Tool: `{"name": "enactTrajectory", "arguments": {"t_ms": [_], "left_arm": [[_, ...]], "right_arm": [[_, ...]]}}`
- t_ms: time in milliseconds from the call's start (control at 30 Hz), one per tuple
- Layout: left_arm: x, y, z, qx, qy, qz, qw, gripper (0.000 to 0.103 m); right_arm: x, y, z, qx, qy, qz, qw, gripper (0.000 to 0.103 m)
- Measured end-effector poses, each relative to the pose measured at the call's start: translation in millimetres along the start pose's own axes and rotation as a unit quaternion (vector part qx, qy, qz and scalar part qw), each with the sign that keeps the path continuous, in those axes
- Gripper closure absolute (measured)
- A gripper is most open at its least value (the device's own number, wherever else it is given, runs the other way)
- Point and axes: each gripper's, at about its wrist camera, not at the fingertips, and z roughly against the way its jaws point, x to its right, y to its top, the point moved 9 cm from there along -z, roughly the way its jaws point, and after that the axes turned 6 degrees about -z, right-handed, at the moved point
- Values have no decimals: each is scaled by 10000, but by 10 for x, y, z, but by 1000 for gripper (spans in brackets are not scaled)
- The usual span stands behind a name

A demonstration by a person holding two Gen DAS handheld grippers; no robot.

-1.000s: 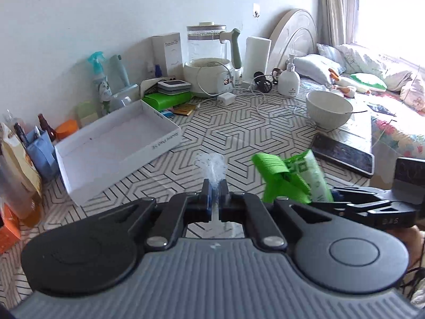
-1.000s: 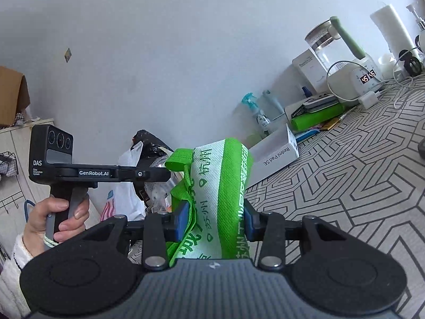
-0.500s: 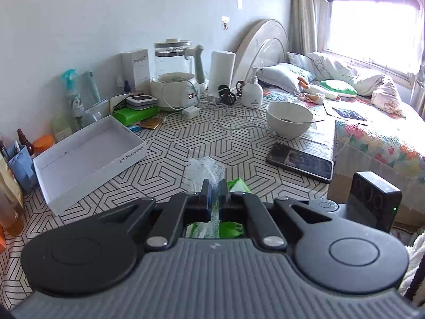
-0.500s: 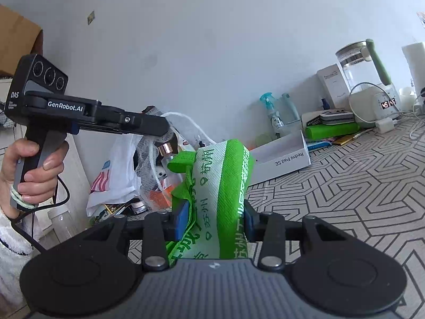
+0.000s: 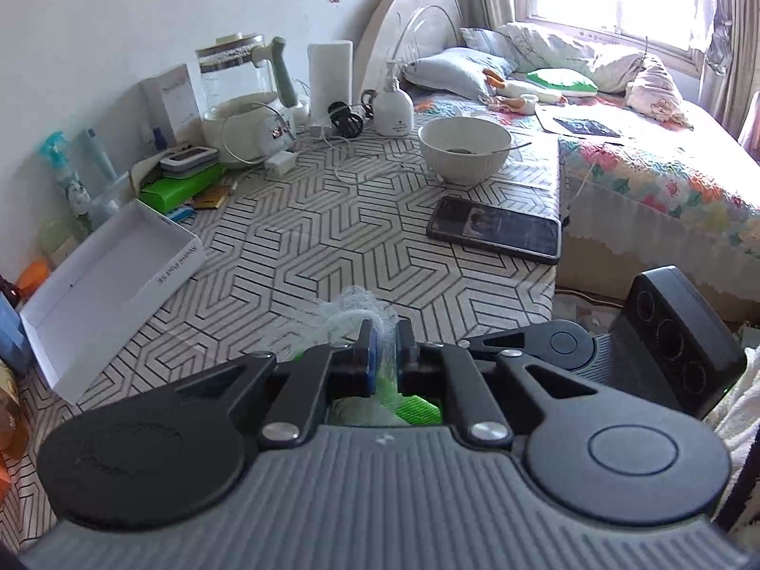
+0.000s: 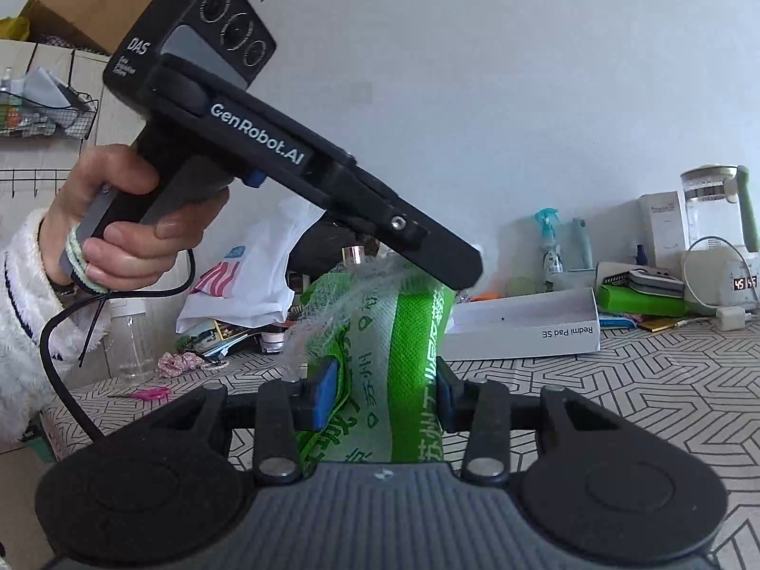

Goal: Fold shopping bag
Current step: 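Wrap the mesh band around the bag with the left gripper while the right gripper holds it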

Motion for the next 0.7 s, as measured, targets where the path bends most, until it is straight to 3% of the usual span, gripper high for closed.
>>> {"name": "enactTrajectory", "arguments": {"t_ms": [233,400,600,700], "left_arm": [[152,-109,-88,-342,-508,225,9979,67],[100,-134,73,-169,-278,321,9990,41],[24,-228,329,91,-11,590,9982,35],[-66,-255,498,358,136,814,9959,35]], "right_arm": [[214,-28,26,112,77,-685,9976,62],[507,-28,78,255,324,-1687,9848,62],[982,-30,155,478,656,-2942,9523,61],[1037,7,179,574,844,-2985,9489,61]]}}
